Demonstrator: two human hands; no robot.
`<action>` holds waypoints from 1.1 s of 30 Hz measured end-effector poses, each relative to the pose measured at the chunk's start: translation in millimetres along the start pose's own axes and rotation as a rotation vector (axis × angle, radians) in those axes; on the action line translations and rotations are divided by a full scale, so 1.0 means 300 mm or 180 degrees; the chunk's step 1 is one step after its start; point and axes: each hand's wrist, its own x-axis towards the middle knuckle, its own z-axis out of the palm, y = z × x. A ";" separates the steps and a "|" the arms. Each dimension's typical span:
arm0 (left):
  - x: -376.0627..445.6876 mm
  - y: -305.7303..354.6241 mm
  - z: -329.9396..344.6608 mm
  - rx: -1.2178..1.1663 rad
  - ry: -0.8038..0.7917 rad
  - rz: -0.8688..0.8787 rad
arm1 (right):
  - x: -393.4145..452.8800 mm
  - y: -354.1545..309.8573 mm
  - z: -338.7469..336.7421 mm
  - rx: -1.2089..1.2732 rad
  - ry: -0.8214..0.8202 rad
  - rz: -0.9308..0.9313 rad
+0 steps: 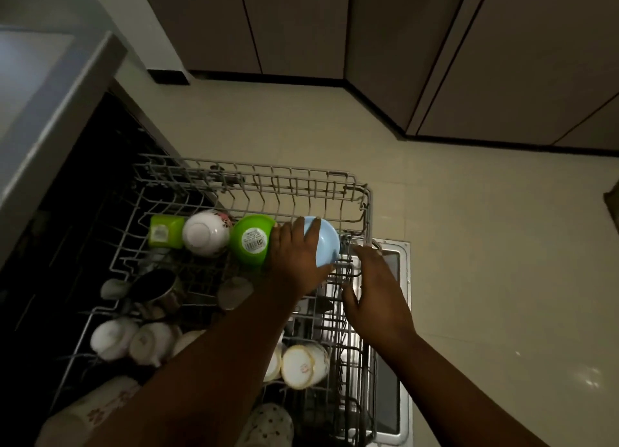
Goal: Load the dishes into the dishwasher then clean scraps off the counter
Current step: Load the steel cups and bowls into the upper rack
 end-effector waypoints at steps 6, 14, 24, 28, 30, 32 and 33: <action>-0.113 -0.031 -0.026 -0.0175 0.0108 -0.0332 | 0.017 -0.019 -0.004 -0.0317 -0.0326 -0.0213; -0.365 -0.024 -0.082 -0.0389 0.0088 -0.1094 | -0.010 -0.044 -0.002 -0.1452 -0.1092 -0.0242; -0.785 0.062 -0.188 -0.0629 0.0498 -0.1713 | -0.124 -0.257 -0.002 -0.2069 -0.1706 -0.1557; -0.925 0.112 -0.209 -0.0644 0.0597 -0.1989 | -0.167 -0.264 0.012 -0.2341 -0.1941 -0.1898; -0.995 0.147 -0.249 -0.0539 0.0453 -0.2069 | -0.203 -0.281 -0.015 -0.2337 -0.1919 -0.2035; -1.069 0.194 -0.275 -0.0331 0.0315 -0.2142 | -0.243 -0.284 -0.053 -0.2394 -0.2005 -0.2099; -1.107 0.223 -0.288 -0.0243 0.0243 -0.2221 | -0.273 -0.288 -0.079 -0.2387 -0.1977 -0.2184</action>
